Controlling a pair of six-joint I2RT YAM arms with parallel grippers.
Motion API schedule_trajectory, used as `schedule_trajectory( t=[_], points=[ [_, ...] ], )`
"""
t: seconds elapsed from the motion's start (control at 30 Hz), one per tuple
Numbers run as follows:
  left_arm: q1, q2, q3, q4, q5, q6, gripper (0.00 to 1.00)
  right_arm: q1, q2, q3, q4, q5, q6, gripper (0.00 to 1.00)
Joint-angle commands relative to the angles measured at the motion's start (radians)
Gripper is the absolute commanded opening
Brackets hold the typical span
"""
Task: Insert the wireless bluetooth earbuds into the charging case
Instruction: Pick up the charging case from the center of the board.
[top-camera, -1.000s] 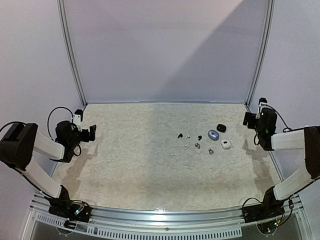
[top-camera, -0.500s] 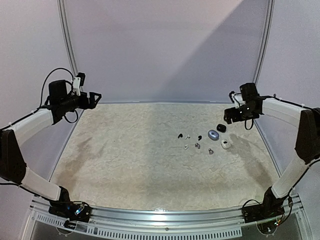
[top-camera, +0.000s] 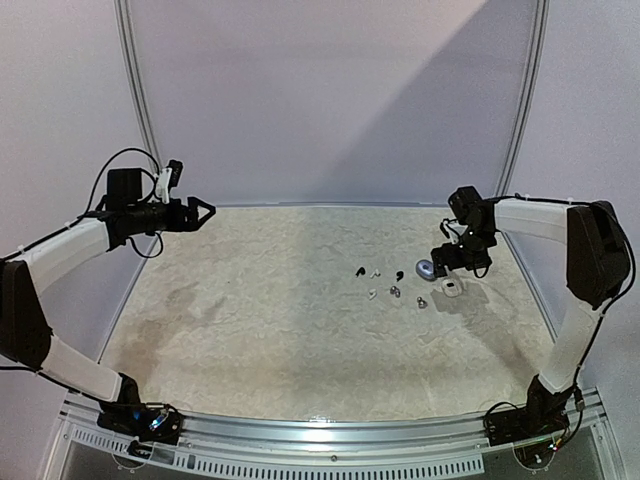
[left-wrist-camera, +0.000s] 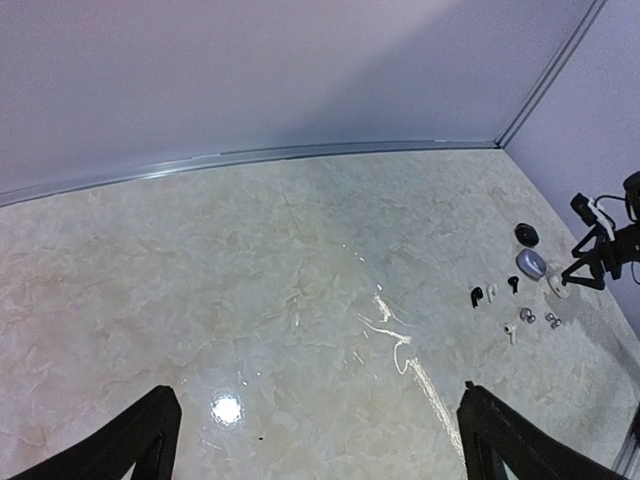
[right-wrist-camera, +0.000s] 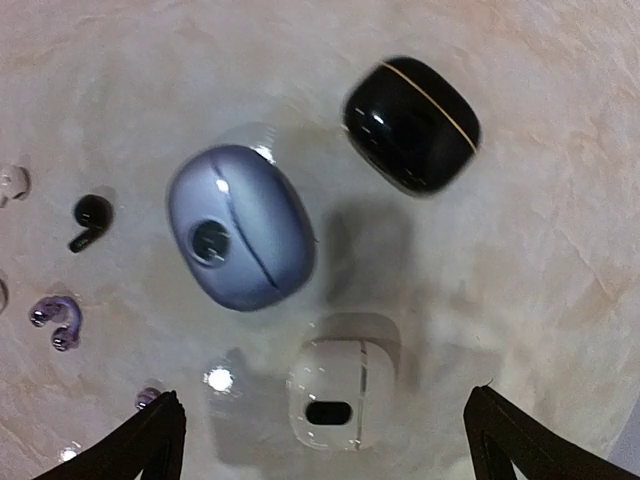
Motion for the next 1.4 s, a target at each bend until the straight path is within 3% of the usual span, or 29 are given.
schedule_trajectory(
  t=[0.0,0.23,0.63,0.93,1.13,1.37],
  points=[
    [-0.019,-0.028,-0.020,-0.016,0.031,0.020,0.99,0.029,0.076,0.103,0.014,-0.023,-0.094,0.98],
    [-0.021,-0.053,-0.019,-0.014,0.028,0.051,0.99,0.029,0.238,0.257,-0.071,-0.020,-0.202,0.89],
    [-0.021,-0.057,-0.015,-0.001,0.071,0.074,0.99,0.029,0.301,0.236,-0.009,-0.096,-0.228,0.76],
    [-0.023,-0.067,-0.013,-0.012,0.065,0.073,0.99,0.029,0.335,0.244,0.016,-0.111,-0.227,0.55],
    [-0.026,-0.074,-0.002,-0.008,0.062,0.023,0.99,0.032,0.298,0.249,0.006,-0.136,-0.245,0.32],
    [-0.090,-0.081,0.073,-0.022,0.089,-0.100,0.94,0.170,0.068,0.248,0.111,0.054,-0.335,0.28]
  ],
)
